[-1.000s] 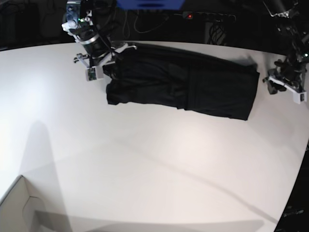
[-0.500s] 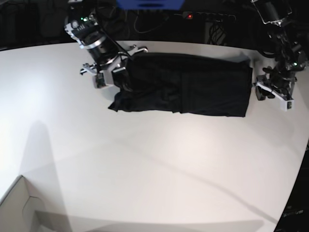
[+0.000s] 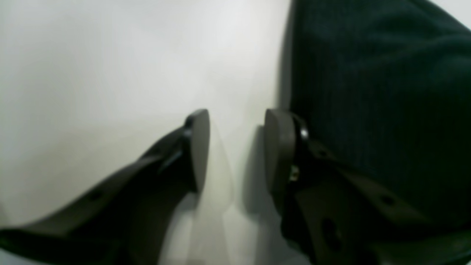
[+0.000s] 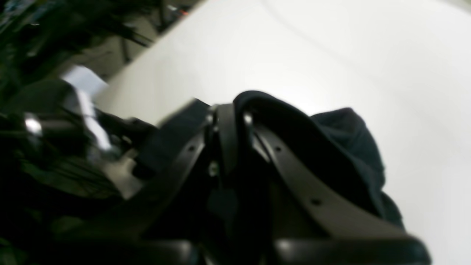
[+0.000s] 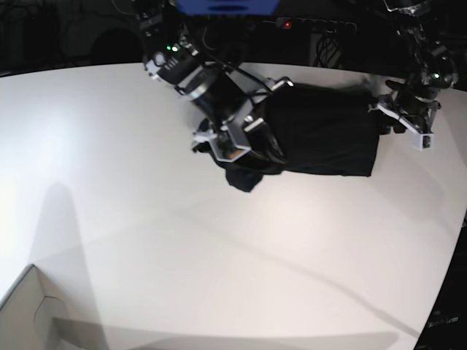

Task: Layout the t-shirt on the table in an organized manner, then fold the t-shirt properly
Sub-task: 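Grasp the strip end with the right gripper and fold it toward the left gripper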

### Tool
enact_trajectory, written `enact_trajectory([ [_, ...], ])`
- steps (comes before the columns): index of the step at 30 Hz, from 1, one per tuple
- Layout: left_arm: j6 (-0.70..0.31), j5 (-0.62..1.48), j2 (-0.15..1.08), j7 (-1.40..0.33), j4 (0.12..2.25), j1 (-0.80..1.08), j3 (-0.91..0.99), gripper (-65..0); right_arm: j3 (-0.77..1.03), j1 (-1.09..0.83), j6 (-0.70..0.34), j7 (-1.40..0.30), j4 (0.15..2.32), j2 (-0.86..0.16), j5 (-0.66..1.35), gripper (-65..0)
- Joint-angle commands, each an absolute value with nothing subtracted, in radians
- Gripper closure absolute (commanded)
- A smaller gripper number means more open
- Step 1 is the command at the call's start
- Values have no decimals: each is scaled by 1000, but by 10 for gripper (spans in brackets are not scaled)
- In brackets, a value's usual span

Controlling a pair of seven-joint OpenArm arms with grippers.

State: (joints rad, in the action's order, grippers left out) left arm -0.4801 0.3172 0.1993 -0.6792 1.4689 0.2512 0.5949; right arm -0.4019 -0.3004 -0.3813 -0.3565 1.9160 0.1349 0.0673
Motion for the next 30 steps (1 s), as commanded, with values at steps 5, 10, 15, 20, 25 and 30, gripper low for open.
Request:
enact_trajectory([
  [5, -483, 303, 209, -710, 1475, 259, 596, -240, -558, -197, -384, -334, 1784, 157, -19, 0],
  [10, -483, 300, 211, -710, 1475, 266, 596, -240, -664, -91, -384, -331, 1655, 157, -18, 0],
  [15, -484, 306, 209, -710, 1475, 288, 596, -240, -742, 19, -383, -331, 1563, 157, -15, 0],
  [20, -484, 306, 209, -710, 1475, 312, 596, -240, -803, 97, -383, -328, 1506, 157, -15, 0],
  [25, -484, 306, 206, -710, 1475, 314, 595, -240, -883, 179, -383, -328, 1448, 157, -15, 0],
  [30, -486, 305, 193, -710, 1475, 315, 595, -240, -897, 228, -383, -286, 1420, 157, -13, -73],
])
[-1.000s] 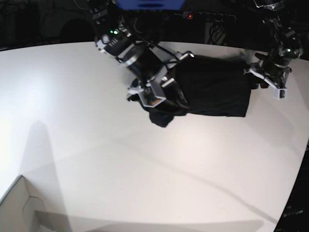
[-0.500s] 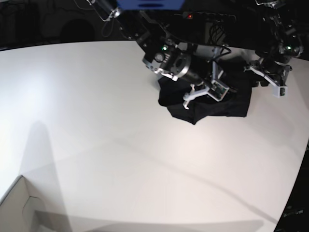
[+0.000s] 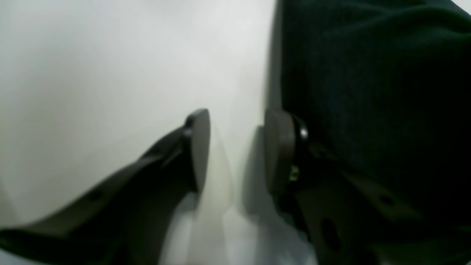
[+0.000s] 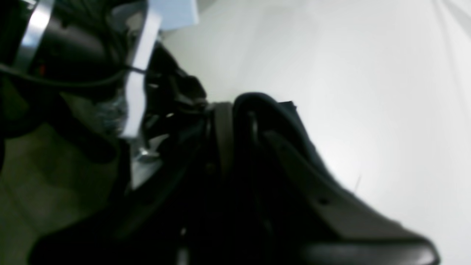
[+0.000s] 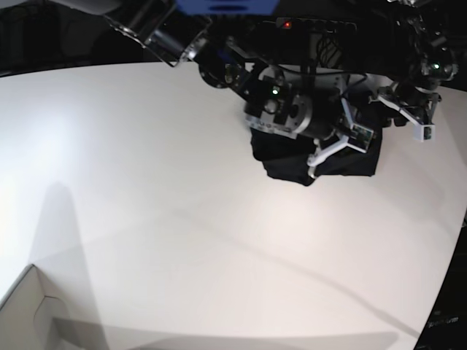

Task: Layout the t-shirt on the table in an organized manner, then fold the t-shirt properly
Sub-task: 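Grasp the strip end with the right gripper and fold it toward the left gripper, then release the folded end and lift the right gripper away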

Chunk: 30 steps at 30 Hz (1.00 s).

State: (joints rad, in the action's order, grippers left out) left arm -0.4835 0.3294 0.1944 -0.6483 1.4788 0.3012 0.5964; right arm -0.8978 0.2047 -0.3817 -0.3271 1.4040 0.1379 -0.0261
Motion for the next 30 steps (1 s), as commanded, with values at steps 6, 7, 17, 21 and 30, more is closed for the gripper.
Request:
enact_trajectory([
  [6, -610, 300, 203, -710, 1475, 352, 507, -240, -900, 265, -383, -188, 1383, 157, -13, -92],
  [7, -621, 300, 203, -710, 1475, 352, 504, -240, -912, 271, -383, -179, 1372, 157, -13, -93],
  [17, -638, 305, 203, -710, 1484, 371, 499, -240, -932, 282, -383, -157, 1354, 157, -13, -135],
  [21, -638, 305, 196, -710, 1540, 384, 501, -240, -931, 285, -383, -157, 1356, 157, -13, -198],
  [30, -639, 306, 214, -710, 1682, 455, 572, -240, -664, 226, -383, -163, 1448, 157, -16, -280],
])
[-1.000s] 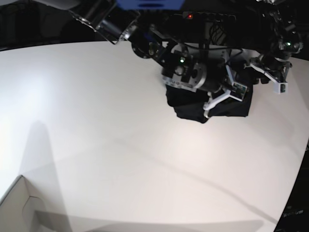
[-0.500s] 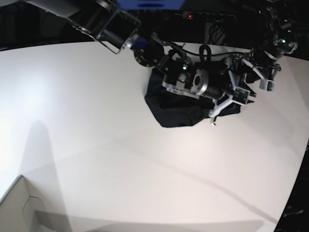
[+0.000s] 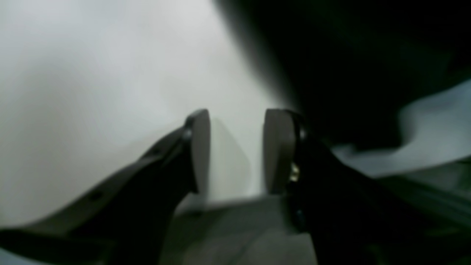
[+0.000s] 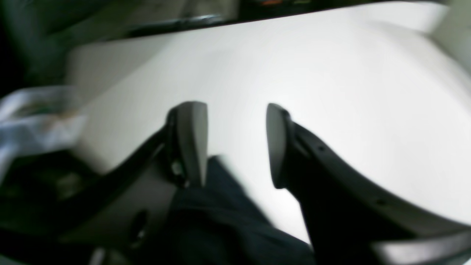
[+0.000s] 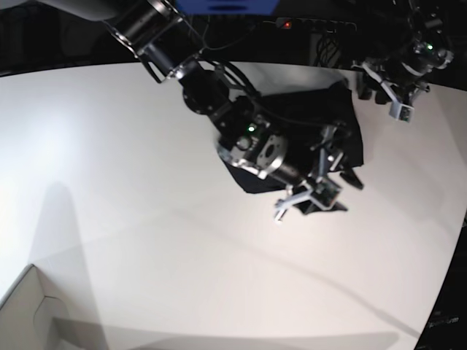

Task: Layout the t-shirt on the table in an organized manner, then fold the t-shirt properly
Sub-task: 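Release the folded end and lift the right gripper away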

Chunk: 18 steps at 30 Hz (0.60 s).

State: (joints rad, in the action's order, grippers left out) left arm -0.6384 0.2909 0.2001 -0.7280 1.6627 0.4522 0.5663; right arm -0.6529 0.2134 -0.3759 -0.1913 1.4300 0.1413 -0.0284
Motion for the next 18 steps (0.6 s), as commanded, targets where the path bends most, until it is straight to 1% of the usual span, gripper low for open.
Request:
enact_trajectory([
  [1, -639, 308, 209, -710, 1702, 460, 588, -240, -621, 211, -383, -163, 1477, 157, -18, -290],
  [4, -639, 321, 209, -710, 1744, 470, 636, -240, -510, 171, -383, -163, 1529, 117, -16, -302],
  [8, -639, 452, 217, -711, 1807, 475, 674, -240, -349, 96, -383, -163, 1604, 74, -16, -302],
  [11, -639, 519, 211, -711, 1873, 464, 665, -240, -251, 44, -383, -165, 1629, 50, -16, -302],
  [14, -627, 536, 186, -711, 1931, 415, 602, -240, -170, -13, -384, -165, 1659, 24, -16, -302],
  [18, -625, 455, 136, -711, 1937, 340, 475, -241, -77, -104, -387, -165, 1725, -1, -16, -302],
])
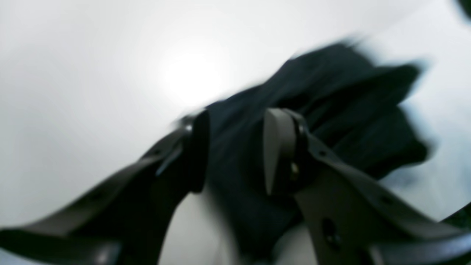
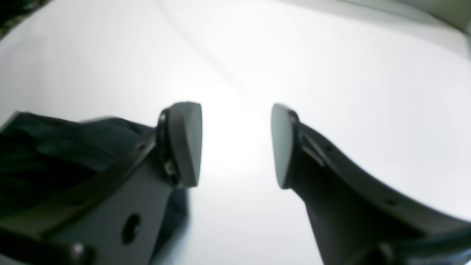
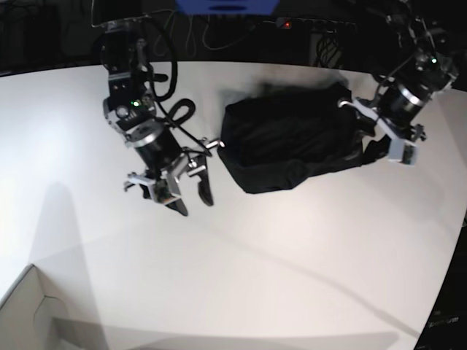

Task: Layout the t-shirt on the table in an organized manner, then fold the t-shirt properly
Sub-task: 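Release the folded end and lift the right gripper away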

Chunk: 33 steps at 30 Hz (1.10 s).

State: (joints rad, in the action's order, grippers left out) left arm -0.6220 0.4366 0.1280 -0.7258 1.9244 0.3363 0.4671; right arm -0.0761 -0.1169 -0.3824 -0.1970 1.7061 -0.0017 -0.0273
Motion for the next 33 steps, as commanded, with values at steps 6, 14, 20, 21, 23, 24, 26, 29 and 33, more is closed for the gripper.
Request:
enact_trajectory([
  [6, -625, 127, 15, -710, 1890, 243, 328, -242, -7, -226, -387, -165, 1788, -36, -16, -302],
  [14, -625, -50, -5, -704, 1804, 203, 317, -242, 58, -297, -390, -165, 1807, -38, -16, -302],
  [20, -625, -50, 16, -705, 1787, 176, 318, -242, 67, -302, -390, -165, 1805, -36, -16, -302],
  [21, -625, -50, 16, -702, 1781, 176, 318, -242, 67, -302, -390, -165, 1805, -36, -16, -302],
  [23, -625, -51, 16, -702, 1774, 171, 318, -242, 67, -302, -390, -165, 1805, -35, -16, -302],
  [24, -625, -53, 16, -704, 1773, 157, 318, -242, 67, -302, -390, -165, 1805, -35, -16, -302],
  [26, -625, -53, 16, -708, 1751, 140, 318, -242, 67, -302, -390, -165, 1805, -33, -16, -302],
  [29, -625, -53, 16, -704, 1696, 125, 318, -242, 64, -302, -390, -165, 1805, -33, -16, -302],
  [33, -625, -53, 16, -704, 1662, 120, 318, -236, 67, -302, -390, -165, 1804, -33, -16, -302],
])
